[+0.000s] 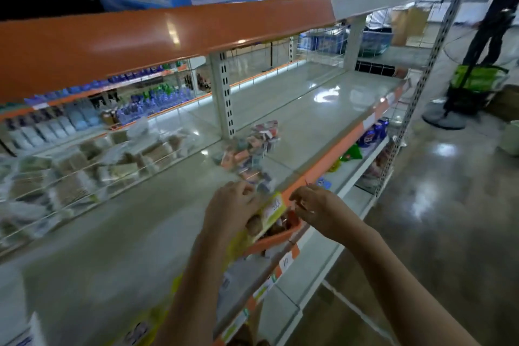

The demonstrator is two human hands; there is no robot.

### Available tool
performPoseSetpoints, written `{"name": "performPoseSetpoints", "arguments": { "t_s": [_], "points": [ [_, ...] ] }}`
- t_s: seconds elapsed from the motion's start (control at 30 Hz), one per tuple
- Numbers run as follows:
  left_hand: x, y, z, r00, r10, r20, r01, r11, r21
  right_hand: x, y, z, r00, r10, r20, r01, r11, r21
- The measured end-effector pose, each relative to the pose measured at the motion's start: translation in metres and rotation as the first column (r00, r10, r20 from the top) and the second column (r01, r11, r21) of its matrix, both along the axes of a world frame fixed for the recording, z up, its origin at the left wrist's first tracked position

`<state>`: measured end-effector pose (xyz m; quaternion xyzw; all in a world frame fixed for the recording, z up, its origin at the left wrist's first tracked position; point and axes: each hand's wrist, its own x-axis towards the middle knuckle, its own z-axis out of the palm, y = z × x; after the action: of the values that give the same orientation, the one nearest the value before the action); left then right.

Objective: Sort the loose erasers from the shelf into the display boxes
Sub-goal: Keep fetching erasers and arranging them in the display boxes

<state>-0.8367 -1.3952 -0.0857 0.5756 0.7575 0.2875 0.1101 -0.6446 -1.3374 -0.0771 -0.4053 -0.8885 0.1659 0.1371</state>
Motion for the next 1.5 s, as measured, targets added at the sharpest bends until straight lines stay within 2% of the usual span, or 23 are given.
{"name": "performPoseSetpoints", "arguments": {
  "t_s": [0.1,0.27,0.43,0.57,0.67,0.8,0.9,1.07,1.17,1.3,1.37,1.5],
  "points": [
    [-0.012,0.050,0.003,0.999,0.036,0.018,-0.036,0.999,-0.001,-0.004,0.052,0.000,0.999,0.004,0.038,-0.003,1.000,-0.016],
    [-0.030,0.113,-0.007,0.999,-0.007,-0.041,0.003,0.995,-0.101,-0.022,0.131,0.000,0.997,0.038,0.071,-0.036,0.999,-0.034],
    [-0.043,0.141,-0.019,0.998,0.022,-0.066,-0.035,0.978,-0.205,-0.037,0.189,-0.017,0.997,0.075,0.027,-0.074,0.997,-0.035],
    [-0.043,0.157,-0.026,0.993,0.067,-0.100,-0.097,0.938,-0.334,-0.051,0.234,-0.034,0.999,-0.006,0.032,0.007,0.999,-0.051],
    [-0.039,0.163,-0.031,0.988,0.107,-0.108,-0.135,0.944,-0.300,-0.064,0.263,-0.042,1.000,-0.018,0.019,0.018,0.999,-0.040],
    [-0.030,0.165,-0.033,0.976,0.190,-0.109,-0.214,0.933,-0.288,-0.082,0.290,-0.048,0.992,0.122,0.038,-0.123,0.992,0.027],
    [-0.023,0.167,-0.034,0.958,0.272,-0.091,-0.287,0.912,-0.293,-0.088,0.304,-0.056,0.990,0.144,-0.008,-0.144,0.990,0.005],
    [-0.006,0.165,-0.032,0.913,0.405,-0.054,-0.408,0.892,-0.194,-0.092,0.321,-0.065,0.974,0.220,-0.044,-0.222,0.975,-0.025],
    [0.004,0.161,-0.029,0.896,0.442,0.052,-0.434,0.894,-0.114,-0.091,0.328,-0.064,0.957,0.267,-0.114,-0.275,0.959,-0.061],
    [0.021,0.158,-0.021,0.836,0.431,0.341,-0.431,0.899,-0.079,-0.087,0.335,-0.062,0.925,0.351,-0.143,-0.364,0.929,-0.070],
    [0.027,0.157,-0.019,0.770,0.409,0.489,-0.447,0.894,-0.043,-0.083,0.337,-0.059,0.909,0.379,-0.174,-0.399,0.912,-0.098],
    [0.040,0.155,-0.020,0.562,0.341,0.753,-0.543,0.839,0.025,-0.068,0.334,-0.050,0.853,0.362,-0.376,-0.466,0.853,-0.234]
  ]
}}
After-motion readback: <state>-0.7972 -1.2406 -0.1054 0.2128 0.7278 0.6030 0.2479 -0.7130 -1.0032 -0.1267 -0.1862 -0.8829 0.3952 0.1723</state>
